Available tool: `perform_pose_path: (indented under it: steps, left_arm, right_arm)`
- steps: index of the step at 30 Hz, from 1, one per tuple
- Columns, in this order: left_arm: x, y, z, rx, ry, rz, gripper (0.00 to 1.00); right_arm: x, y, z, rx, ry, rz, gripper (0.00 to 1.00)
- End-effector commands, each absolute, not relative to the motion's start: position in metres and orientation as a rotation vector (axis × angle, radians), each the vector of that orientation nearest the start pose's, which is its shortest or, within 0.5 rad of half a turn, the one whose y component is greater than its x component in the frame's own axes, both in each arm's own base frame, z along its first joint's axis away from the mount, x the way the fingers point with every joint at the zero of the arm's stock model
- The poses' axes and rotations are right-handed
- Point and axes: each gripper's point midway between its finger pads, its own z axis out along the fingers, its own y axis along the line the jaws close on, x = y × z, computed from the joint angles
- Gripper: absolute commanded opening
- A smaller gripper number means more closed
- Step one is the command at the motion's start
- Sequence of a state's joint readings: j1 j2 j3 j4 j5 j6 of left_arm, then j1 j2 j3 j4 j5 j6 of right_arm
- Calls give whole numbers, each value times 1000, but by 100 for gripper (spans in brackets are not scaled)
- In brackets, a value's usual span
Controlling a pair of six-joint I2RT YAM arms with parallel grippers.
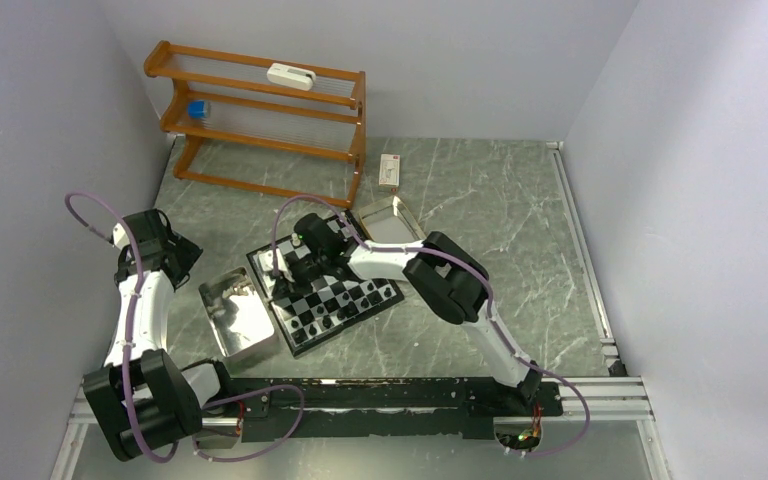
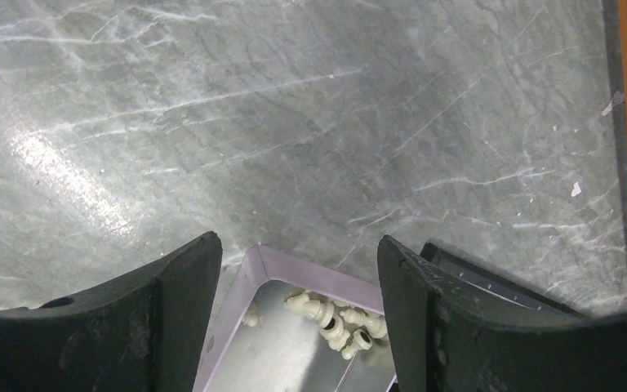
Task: Set up the chess pieces on the board
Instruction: Pick up the chess piece from the chessboard, then place the chess piece on the chessboard.
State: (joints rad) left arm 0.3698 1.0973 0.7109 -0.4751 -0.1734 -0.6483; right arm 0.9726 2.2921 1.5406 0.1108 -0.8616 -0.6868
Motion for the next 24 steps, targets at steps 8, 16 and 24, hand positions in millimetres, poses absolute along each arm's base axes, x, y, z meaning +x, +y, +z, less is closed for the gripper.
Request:
perform_pose_path:
  steps: [8,16,24]
  left_arm:
    - [271,106,119,-1259,2057,35,73]
    - [290,85,119,-1087,2078,-132,74]
    - [295,91,107,-1099,2117,-101,73]
  right_arm:
    - [249,516,97,-1779,1109,982,6]
    - [298,483,110,-1892,1140,512,8]
    - [329,463,132,-2037,916,80,11]
